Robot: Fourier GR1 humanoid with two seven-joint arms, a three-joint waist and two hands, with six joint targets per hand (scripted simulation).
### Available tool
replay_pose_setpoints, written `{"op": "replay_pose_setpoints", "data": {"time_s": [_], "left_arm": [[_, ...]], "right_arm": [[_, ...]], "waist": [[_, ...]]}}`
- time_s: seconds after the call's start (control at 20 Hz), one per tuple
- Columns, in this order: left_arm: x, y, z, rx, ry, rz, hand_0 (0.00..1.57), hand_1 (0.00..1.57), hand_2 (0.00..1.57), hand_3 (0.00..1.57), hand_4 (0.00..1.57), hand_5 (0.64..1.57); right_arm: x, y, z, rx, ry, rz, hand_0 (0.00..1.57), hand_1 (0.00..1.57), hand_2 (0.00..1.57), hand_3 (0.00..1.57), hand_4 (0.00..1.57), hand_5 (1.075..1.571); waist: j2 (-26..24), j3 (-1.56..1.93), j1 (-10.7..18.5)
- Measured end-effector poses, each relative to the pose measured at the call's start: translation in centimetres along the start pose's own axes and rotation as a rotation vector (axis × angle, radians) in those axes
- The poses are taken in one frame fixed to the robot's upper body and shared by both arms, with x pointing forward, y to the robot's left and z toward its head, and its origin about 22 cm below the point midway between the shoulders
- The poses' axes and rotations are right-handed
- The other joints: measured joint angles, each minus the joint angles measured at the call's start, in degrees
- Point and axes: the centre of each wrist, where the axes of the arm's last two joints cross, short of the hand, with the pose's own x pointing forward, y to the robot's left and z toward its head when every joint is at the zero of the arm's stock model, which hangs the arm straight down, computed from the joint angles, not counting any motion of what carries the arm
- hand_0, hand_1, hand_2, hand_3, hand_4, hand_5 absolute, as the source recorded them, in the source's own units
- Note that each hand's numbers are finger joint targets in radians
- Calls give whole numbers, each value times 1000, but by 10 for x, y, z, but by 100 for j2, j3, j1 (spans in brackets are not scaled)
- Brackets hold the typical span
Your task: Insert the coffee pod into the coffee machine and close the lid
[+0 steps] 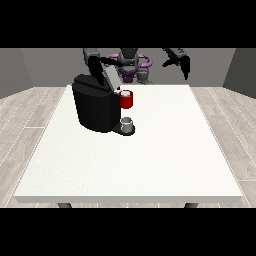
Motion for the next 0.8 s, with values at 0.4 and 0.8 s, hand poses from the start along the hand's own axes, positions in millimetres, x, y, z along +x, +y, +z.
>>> {"op": "replay_pose_setpoints", "data": {"time_s": [0.4, 0.8], "left_arm": [[10, -10, -6, -20, -8, -3, 0, 0, 0, 0, 362, 1571], [12, -16, -6, -56, -13, -17, 0, 0, 0, 0, 331, 1571]], "right_arm": [[21, 10, -12, -1, -30, 83, 0, 0, 0, 0, 107, 1571], [37, 6, -17, -45, -2, 160, 0, 0, 0, 0, 0, 1571]], "waist": [[124, 23, 115], [212, 56, 324]]}}
